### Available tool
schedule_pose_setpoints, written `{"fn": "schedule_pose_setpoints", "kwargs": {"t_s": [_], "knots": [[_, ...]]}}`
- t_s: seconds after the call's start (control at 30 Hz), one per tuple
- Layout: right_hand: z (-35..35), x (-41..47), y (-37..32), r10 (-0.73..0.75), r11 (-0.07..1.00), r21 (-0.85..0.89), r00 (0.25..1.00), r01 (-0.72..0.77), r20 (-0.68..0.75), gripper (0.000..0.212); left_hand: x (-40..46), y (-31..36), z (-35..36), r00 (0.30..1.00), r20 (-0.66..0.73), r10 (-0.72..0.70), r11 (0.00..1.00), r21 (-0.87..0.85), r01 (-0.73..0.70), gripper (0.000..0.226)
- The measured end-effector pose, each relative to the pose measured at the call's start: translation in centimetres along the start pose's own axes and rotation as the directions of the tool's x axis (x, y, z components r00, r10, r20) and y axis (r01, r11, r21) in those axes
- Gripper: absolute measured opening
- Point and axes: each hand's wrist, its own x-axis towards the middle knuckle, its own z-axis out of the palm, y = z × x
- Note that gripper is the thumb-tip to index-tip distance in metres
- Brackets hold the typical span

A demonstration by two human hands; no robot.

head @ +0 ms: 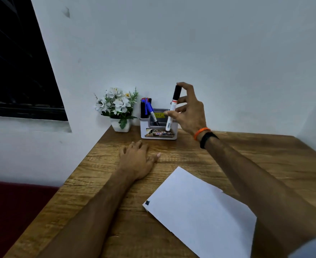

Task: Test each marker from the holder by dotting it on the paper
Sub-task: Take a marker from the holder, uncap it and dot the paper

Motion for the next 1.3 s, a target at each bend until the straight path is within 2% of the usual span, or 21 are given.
{"fn": "schedule_pose_setpoints", "kwargs": {"t_s": [0.1, 0.27, 0.43, 0.53, 0.63, 0.7, 0.8, 0.93, 1.1, 1.23, 1.3], "knots": [[1.2, 1.7, 0.9, 0.01, 1.0, -0.026, 0.999, -0.011, -0.038, 0.089, 0.1, 0.0, 0.0, 1.0, 0.008, -0.004, 1.0, 0.007, 0.004, 0.07], [2.9, 2.5, 2.0, 0.043, 0.997, -0.07, 0.999, -0.044, -0.016, 0.087, 0.2, 0.0, 0.1, 1.0, 0.002, 0.0, 1.0, 0.013, 0.0, 0.069], [3.7, 1.8, 3.3, 0.073, 0.966, -0.255, 0.994, -0.05, 0.081, 0.063, 0.1, 0.0, 0.0, 1.0, 0.006, 0.003, 1.0, 0.011, -0.003, 0.069], [3.8, 2.0, 3.4, 0.08, 0.964, -0.259, 0.994, -0.058, 0.075, 0.062, 0.1, 0.1, -0.1, 1.0, 0.01, -0.003, 1.0, 0.006, 0.003, 0.069], [4.0, 1.8, 2.5, -0.025, 0.954, -0.301, 1.0, 0.023, -0.002, 0.06, 0.0, 0.2, -0.2, 1.0, 0.009, 0.0, 1.0, 0.005, 0.0, 0.068], [4.2, 1.4, 1.8, -0.086, 0.94, -0.332, 0.996, 0.079, -0.008, 0.045, -0.1, 0.3, -0.2, 1.0, 0.007, -0.001, 1.0, 0.0, 0.001, 0.068], [5.1, 0.9, 1.0, 0.021, 0.929, -0.369, 0.992, 0.026, 0.122, 0.035, 0.0, 0.3, -0.2, 1.0, 0.006, -0.008, 1.0, -0.007, 0.008, 0.069], [6.3, 0.9, 0.9, 0.135, 0.884, -0.467, 0.972, -0.03, 0.193, 0.047, 0.1, 0.2, 0.0, 1.0, 0.007, -0.007, 1.0, 0.0, 0.007, 0.07], [7.1, 1.2, 1.3, 0.194, 0.909, -0.397, 0.972, -0.126, 0.134, 0.043, 0.2, 0.1, 0.1, 1.0, -0.005, -0.007, 1.0, 0.001, 0.007, 0.07], [5.9, 1.5, 0.5, 0.186, 0.964, -0.188, 0.982, -0.187, -0.024, 0.031, 0.2, 0.1, 0.2, 1.0, -0.012, -0.003, 1.0, 0.007, 0.003, 0.069], [4.8, 1.4, -0.5, 0.15, 0.985, -0.065, 0.982, -0.158, -0.112, 0.028, 0.2, 0.1, 0.1, 1.0, 0.002, -0.01, 1.0, 0.002, 0.01, 0.069]]}}
